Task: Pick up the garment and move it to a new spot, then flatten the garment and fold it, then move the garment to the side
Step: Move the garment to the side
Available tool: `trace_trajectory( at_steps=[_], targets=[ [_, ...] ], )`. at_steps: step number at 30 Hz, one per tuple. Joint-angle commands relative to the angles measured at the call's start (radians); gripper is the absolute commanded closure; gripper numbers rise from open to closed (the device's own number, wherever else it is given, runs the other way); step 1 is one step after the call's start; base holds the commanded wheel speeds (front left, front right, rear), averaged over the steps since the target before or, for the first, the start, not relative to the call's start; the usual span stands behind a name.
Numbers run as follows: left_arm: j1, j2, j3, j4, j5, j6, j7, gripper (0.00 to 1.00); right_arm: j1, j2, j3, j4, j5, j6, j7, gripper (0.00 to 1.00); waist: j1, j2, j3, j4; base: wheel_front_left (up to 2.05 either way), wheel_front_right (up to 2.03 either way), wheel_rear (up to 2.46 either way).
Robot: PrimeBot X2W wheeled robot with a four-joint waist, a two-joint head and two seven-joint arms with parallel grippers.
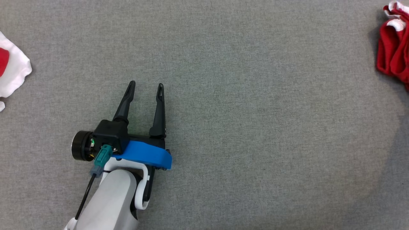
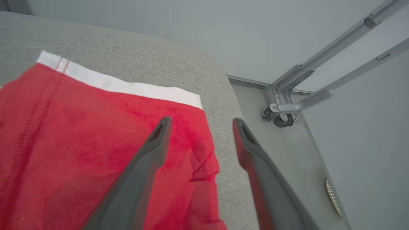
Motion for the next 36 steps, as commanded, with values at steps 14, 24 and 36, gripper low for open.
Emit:
trace_trajectory(
  at_steps=[14, 24, 36],
  targets=[
    [-0.025, -0.008, 0.015, 0.06, -0.039, -0.008, -0.03, 0.0, 0.018, 0.17, -0.038, -0.099, -0.027, 0.0, -0.11, 0.0, -0.0001, -0.0001, -0.112, -0.021, 0.0, 0.0, 0.0],
    [-0.002, -0.015, 0.078, 0.173, -0.08, -0.002, -0.062, 0.0, 0.186, 0.323, 0.045, -0.242, 0.056, 0.0, -0.159, 0.0, -0.0001, -0.0001, -0.252, -0.005, 0.0, 0.0, 0.0],
    [0.114, -0.041, 0.103, 0.267, -0.079, -0.019, -0.07, 0.0, 0.482, 0.487, 0.03, -0.407, 0.056, 0.0, -0.192, 0.0, -0.0001, -0.0001, -0.417, 0.049, 0.0, 0.0, 0.0]
  ],
)
